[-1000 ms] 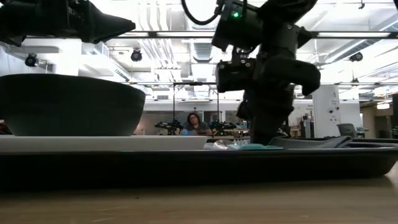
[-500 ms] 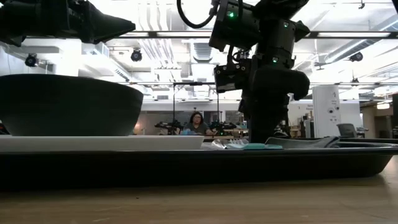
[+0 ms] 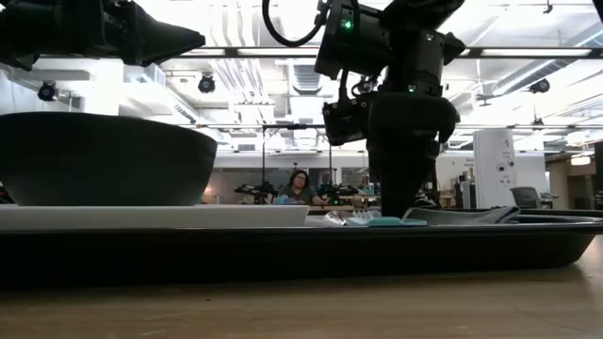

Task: Set up tray
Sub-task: Put the blue and white fork on the gray table napkin to the right of the blue spoon

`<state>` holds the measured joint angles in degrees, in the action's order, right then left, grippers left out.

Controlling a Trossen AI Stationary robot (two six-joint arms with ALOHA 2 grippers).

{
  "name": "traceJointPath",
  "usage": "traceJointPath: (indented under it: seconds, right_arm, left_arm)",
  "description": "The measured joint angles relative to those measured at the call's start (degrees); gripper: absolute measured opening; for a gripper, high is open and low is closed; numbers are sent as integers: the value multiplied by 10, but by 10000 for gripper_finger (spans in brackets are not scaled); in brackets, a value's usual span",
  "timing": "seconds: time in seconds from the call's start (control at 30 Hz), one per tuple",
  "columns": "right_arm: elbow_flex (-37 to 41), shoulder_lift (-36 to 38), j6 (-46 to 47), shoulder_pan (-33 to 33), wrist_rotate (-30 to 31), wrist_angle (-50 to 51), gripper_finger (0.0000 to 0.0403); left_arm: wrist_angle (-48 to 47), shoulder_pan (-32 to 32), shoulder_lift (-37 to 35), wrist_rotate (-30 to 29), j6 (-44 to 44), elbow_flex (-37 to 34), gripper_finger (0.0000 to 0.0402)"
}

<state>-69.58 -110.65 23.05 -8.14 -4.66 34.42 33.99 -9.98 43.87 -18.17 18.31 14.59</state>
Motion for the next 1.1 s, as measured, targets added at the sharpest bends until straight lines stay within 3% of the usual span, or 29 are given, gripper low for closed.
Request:
traceJointPath:
  seconds: [0.3, 0.87, 1.1]
  right_arm:
    - [-5, 24, -1, -2, 4, 18, 8]
    - [-9, 29, -49, 14, 142, 11, 8]
    - [-7, 28, -32, 28, 158, 12, 8]
  left_arm:
    - [0, 0, 0, 0, 0, 0, 46]
    - [0, 0, 0, 0, 0, 0, 46]
    - [0, 0, 0, 0, 0, 0, 46]
